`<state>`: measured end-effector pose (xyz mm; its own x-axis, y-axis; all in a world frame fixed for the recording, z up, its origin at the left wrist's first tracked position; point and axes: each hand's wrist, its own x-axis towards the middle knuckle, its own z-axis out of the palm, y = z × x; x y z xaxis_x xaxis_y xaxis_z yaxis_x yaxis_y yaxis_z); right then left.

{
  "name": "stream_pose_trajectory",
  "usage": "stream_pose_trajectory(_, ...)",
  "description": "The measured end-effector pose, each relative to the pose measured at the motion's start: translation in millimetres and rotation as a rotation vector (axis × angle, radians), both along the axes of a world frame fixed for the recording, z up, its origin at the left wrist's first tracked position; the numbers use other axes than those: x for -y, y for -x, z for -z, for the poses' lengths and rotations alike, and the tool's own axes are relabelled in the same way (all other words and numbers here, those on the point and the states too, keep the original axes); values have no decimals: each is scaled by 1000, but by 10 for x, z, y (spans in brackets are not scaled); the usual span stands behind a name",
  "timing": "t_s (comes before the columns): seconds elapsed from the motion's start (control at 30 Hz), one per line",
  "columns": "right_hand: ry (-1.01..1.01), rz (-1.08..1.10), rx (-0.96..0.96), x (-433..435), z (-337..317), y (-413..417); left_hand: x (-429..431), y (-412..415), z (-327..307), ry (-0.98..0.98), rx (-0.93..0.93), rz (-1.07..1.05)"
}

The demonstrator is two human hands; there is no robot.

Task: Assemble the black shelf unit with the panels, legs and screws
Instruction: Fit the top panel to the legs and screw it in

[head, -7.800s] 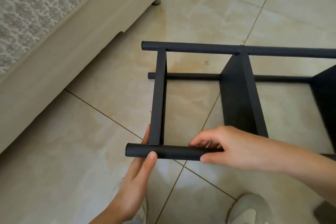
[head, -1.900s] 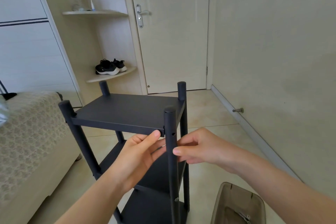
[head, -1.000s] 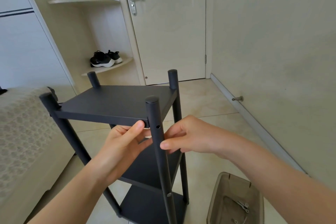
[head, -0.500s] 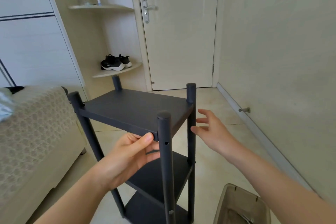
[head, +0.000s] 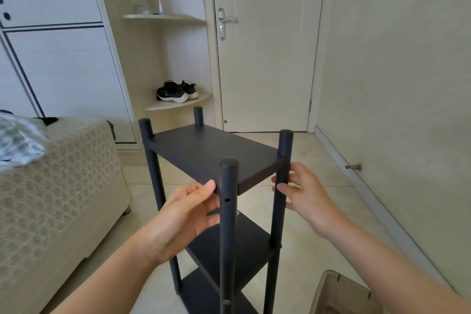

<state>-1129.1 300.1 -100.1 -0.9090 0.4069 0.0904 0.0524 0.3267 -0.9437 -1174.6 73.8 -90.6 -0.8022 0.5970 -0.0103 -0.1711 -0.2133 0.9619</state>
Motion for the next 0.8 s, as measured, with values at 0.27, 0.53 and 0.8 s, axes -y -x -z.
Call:
stream_pose_trajectory(0.27,-38,33,-35,30,-12,-41,18,14,-47,-12,-34,-164)
stream_pose_trajectory(0.53,-138,97,-94,227,-54,-60,148,142,-94,-78,-161,-378)
stream_pose_trajectory(0.8,-84,132,-143,317,-74,-61,226,176,-54,155,-427,-506)
